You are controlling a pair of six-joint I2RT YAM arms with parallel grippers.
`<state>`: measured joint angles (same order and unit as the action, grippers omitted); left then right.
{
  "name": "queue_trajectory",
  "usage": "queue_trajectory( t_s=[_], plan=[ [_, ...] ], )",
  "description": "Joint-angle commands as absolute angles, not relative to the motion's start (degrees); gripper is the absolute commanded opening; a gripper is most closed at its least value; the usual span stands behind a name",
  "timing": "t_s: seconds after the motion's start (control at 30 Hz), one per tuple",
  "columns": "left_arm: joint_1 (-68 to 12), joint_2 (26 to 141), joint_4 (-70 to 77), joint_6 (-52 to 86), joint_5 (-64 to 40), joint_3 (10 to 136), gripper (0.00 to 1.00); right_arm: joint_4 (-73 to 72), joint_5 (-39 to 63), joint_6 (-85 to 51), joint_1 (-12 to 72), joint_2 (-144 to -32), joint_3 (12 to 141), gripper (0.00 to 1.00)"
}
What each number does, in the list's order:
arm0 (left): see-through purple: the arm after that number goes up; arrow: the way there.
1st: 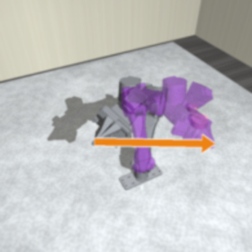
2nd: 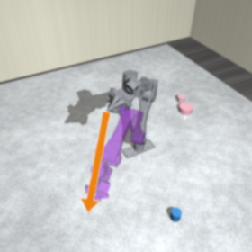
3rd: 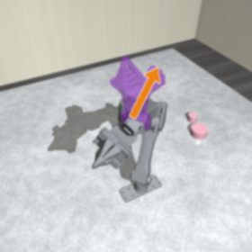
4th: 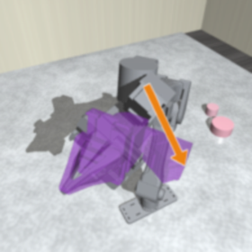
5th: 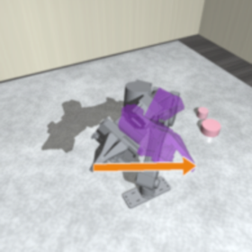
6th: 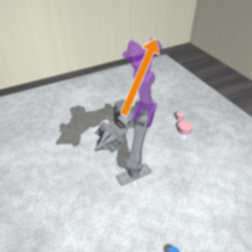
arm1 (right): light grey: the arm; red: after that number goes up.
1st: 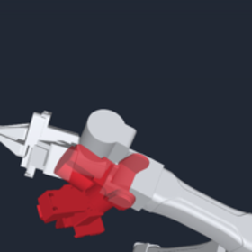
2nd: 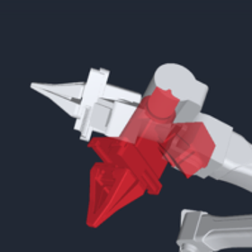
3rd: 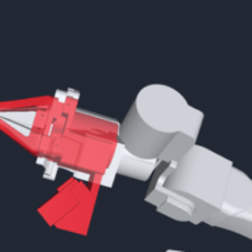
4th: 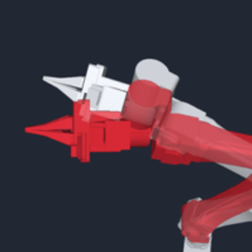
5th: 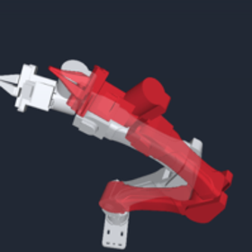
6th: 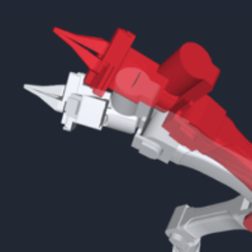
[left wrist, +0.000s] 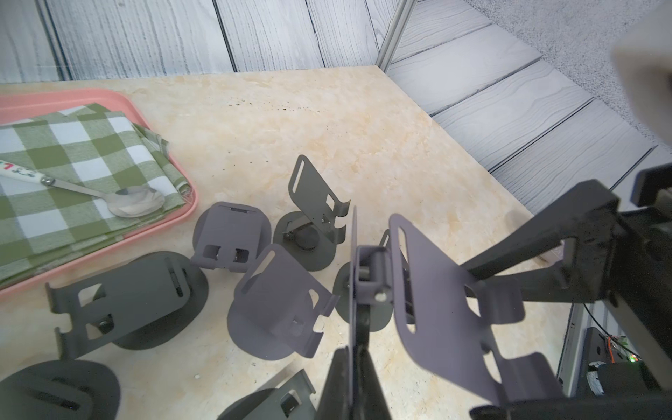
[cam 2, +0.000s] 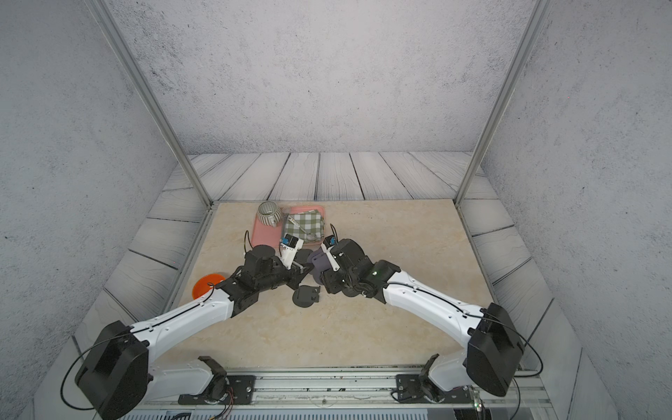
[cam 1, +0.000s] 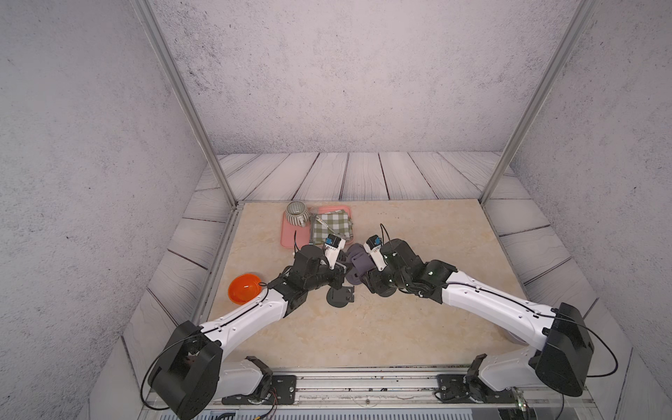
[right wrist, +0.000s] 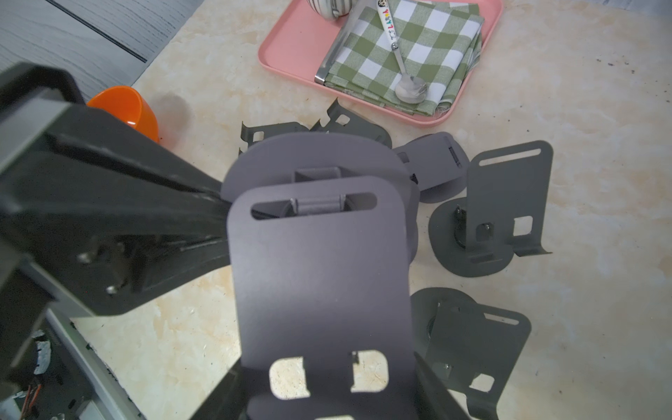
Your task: Open the phone stand
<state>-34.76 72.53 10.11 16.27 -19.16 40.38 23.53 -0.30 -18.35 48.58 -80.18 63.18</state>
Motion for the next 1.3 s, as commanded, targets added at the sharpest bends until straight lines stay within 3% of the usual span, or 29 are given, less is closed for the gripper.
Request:
queue_trajectory(
  t_s=[0.0,0.03,0.17,0.23,0.93,1.27],
  plan=[
    [-32.91,72.23,4.33,15.54,-12.64,37.83,0.0,23.12,-0.33,-17.9,48.34,-79.95,66.05,0.52],
    [-32.96,71.63,4.48,15.77,-13.22,37.78,0.0,23.12,0.02,-17.66,48.34,-80.24,66.18,0.55],
    [-32.87,68.36,5.39,16.93,-14.73,36.79,0.0,23.83,3.27,-15.87,48.27,-81.57,67.6,0.94],
    [-32.79,66.48,6.21,17.14,-15.77,36.1,0.0,24.25,2.69,-15.55,48.33,-81.74,68.19,0.99],
    [-32.79,62.75,7.1,16.0,-20.83,34.54,0.0,25.18,6.94,-13.6,48.32,-92.37,76.72,1.0],
    [-32.78,63.03,7.75,15.95,-21.71,34.46,0.0,23.95,8.43,-14.37,48.27,-94.9,78.12,0.86]
  ],
)
